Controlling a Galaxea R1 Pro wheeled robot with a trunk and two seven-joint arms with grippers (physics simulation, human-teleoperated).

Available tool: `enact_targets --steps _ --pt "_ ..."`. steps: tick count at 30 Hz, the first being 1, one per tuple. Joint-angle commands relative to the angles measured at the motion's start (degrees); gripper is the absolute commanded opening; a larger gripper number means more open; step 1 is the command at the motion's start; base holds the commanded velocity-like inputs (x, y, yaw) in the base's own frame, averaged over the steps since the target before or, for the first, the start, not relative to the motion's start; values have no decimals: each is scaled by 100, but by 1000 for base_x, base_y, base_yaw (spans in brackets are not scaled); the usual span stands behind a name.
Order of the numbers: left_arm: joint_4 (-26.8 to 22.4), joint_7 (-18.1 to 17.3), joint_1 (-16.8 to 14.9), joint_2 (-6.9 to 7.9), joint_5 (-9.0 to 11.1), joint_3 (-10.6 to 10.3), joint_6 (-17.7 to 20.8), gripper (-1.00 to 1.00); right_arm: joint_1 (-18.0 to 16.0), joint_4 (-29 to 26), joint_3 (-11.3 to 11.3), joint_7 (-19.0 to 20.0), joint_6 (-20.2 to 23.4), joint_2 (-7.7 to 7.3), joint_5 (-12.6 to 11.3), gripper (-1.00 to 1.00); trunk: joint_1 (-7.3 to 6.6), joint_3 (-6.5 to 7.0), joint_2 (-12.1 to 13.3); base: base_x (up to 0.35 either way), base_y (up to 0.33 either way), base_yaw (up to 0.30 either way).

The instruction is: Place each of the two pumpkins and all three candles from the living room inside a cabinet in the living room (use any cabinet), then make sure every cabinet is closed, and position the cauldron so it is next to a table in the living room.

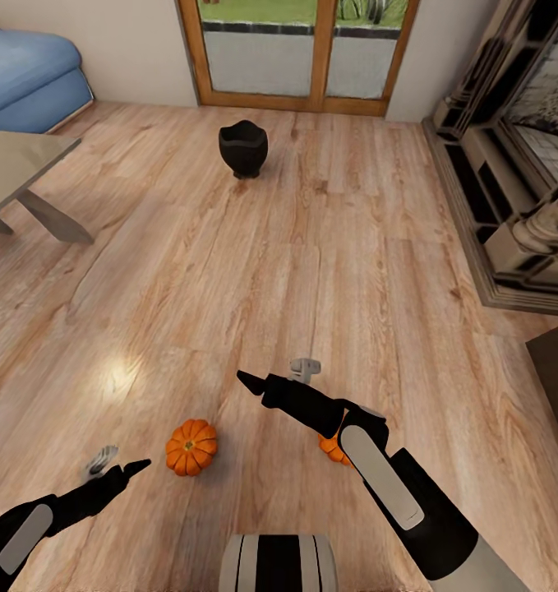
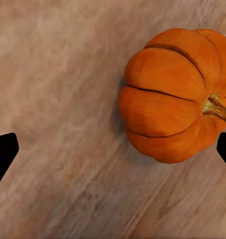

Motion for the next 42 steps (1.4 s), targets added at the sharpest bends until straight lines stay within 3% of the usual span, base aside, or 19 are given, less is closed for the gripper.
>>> enact_targets --steps 1,7,10,13,20,37,42 --pt "-15 -6 -2 -51 17 2 31 100 -4 -6 9 -30 12 -3 -38 100 1 -26 -3 0 0 0" --pt "-53 11 -2 -120 -79 -8 8 100 -9 -88 130 -2 76 -8 -45 100 17 -159 -11 0 0 0" --pt "-61 8 -2 -124 -86 -7 7 100 -8 -134 607 346 416 -10 -89 100 25 -226 -15 0 0 0" --pt "-88 8 -2 -129 -87 -6 7 100 -6 -143 772 866 547 -15 -104 100 32 -292 -19 0 0 0" --pt "-106 6 -2 -130 -86 2 0 100 -4 -146 810 1103 586 -36 -109 100 50 -447 -28 0 0 0" --pt "-116 -106 -2 -122 -62 -24 5 100 -4 -139 808 1113 585 -37 -109 100 50 -447 -28 0 0 0" --pt "-175 -615 -2 -115 -81 -220 6 100 -5 -141 810 1113 585 -37 -109 100 50 -447 -28 0 0 0"
